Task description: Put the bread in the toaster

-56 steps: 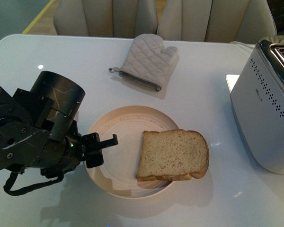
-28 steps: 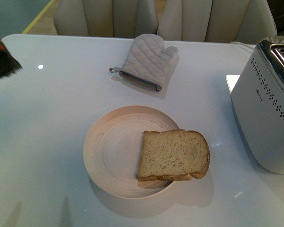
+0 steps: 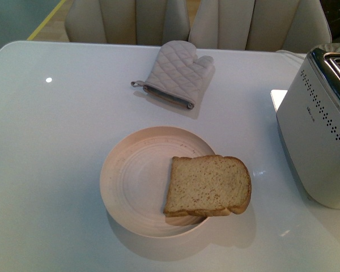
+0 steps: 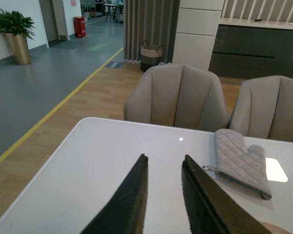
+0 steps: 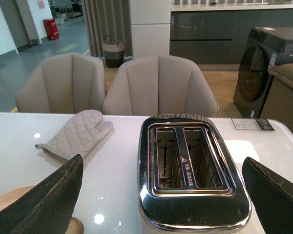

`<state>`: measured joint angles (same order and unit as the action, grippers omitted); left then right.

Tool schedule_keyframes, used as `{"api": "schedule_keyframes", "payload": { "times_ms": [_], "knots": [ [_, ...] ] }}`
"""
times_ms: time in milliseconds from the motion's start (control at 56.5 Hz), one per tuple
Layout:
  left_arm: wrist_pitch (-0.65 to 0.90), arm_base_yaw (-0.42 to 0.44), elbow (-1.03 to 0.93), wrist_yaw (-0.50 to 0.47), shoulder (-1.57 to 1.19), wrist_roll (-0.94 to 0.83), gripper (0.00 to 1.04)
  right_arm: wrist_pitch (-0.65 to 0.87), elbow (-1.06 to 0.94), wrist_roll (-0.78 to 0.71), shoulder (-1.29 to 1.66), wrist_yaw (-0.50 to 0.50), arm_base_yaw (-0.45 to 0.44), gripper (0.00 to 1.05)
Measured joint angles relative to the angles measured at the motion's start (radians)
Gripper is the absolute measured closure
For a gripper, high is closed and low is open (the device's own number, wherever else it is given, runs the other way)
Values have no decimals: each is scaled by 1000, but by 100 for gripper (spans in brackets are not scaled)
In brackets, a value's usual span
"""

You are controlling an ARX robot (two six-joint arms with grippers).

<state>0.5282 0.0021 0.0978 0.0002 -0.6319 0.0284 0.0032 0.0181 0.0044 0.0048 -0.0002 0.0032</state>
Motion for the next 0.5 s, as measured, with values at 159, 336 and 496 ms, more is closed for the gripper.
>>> {"api": "schedule_keyframes", "payload": {
  "times_ms": [159, 336, 496],
  "knots": [
    [-46, 0, -30, 0, 76, -10, 102, 0, 0, 0, 0, 0, 0, 9],
    [-106, 0, -53, 0, 159, -13, 102, 0, 0, 0, 0, 0, 0, 9],
    [-135, 0, -86, 0, 233, -14, 102, 0, 0, 0, 0, 0, 0, 9]
  ]
}}
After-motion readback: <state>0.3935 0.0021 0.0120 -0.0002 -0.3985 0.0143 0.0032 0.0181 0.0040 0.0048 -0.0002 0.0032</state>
